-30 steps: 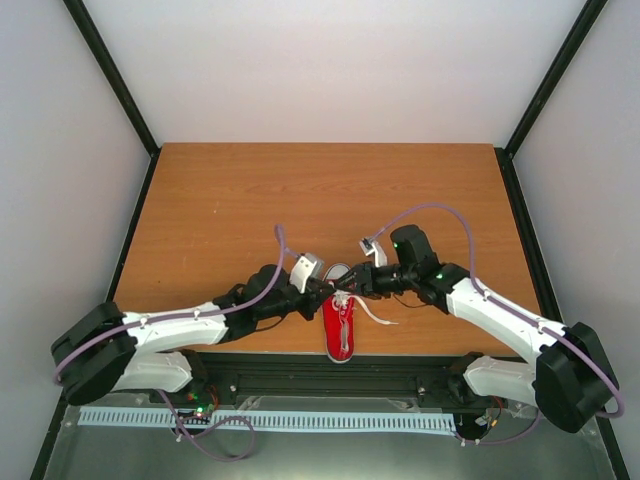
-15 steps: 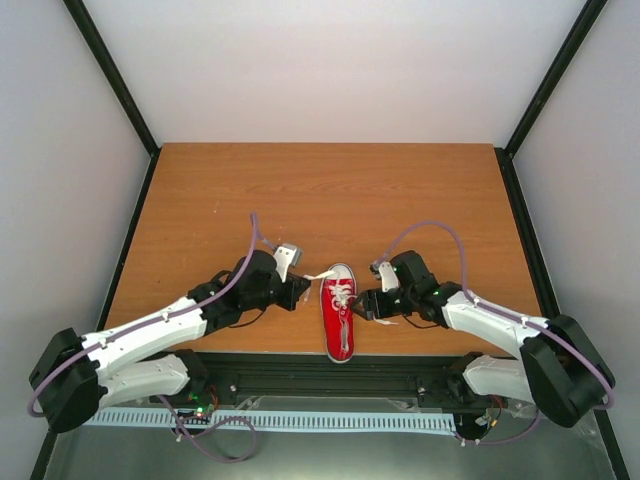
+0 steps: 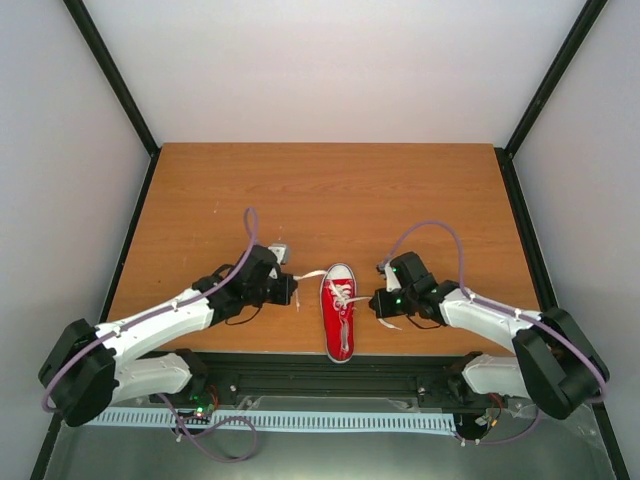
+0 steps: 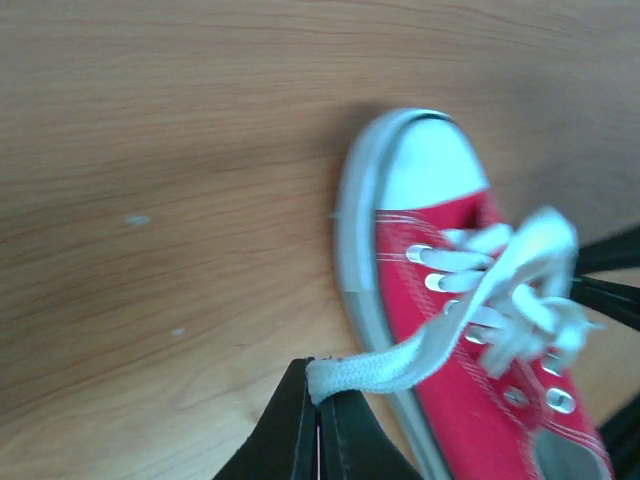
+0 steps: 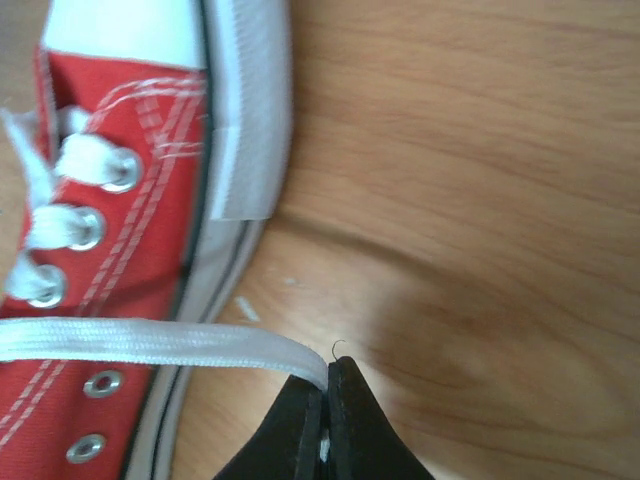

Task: Tie the shoes

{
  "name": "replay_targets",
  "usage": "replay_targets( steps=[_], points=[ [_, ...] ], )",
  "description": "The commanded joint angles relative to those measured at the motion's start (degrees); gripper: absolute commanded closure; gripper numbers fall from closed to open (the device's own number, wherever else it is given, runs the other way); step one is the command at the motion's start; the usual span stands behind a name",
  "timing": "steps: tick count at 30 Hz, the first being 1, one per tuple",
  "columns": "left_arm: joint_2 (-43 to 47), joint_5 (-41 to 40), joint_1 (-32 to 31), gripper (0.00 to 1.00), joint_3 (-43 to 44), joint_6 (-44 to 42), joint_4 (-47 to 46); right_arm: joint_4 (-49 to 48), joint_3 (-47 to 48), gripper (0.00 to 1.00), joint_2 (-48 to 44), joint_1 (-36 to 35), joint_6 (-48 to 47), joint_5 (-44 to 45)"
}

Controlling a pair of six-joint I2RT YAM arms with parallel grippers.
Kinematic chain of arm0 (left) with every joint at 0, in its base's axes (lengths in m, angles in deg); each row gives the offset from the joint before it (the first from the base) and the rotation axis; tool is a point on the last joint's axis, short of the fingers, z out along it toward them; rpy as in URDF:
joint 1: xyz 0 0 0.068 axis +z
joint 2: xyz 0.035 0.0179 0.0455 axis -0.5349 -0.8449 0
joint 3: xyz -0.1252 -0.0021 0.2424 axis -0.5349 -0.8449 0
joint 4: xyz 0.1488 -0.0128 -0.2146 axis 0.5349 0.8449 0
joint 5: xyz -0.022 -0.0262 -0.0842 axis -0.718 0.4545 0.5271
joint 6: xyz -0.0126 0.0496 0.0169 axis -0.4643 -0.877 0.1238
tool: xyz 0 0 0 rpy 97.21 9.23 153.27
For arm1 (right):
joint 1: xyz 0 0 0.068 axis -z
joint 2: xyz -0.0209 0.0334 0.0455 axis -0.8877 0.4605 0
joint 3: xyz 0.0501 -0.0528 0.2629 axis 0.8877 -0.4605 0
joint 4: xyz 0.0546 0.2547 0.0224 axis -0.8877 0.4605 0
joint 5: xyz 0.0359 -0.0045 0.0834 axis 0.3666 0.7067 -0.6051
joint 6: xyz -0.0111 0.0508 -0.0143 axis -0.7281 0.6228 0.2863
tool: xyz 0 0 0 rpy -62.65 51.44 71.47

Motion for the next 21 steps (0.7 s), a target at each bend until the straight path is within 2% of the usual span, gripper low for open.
replay_targets(
  steps=[1, 6, 13, 18, 21],
  points=[
    [0.9, -1.4, 4.9, 0.99, -4.0, 7.9, 2.3, 6.7, -0.6, 0.97, -4.9, 3.9, 5.9, 7.4],
    [3.4, 0.2, 9.0, 0.99, -8.5, 11.7, 3.9, 10.6, -3.8, 0.97, -13.2, 8.4, 10.5, 8.1],
    [10.3, -0.1, 10.1, 0.99, -13.5, 18.6, 7.9, 17.9, -5.2, 0.97, -25.0, 11.1, 13.5, 11.0],
    [15.8, -0.7, 10.3, 0.99, -14.4, 22.0, 12.0, 20.1, -5.7, 0.97, -29.0, 11.9, 15.1, 12.3],
    [16.3, 0.6, 10.3, 0.97, -15.1, 22.1, 12.2, 18.5, -6.7, 0.97, -28.8, 12.2, 15.9, 11.3]
  ],
)
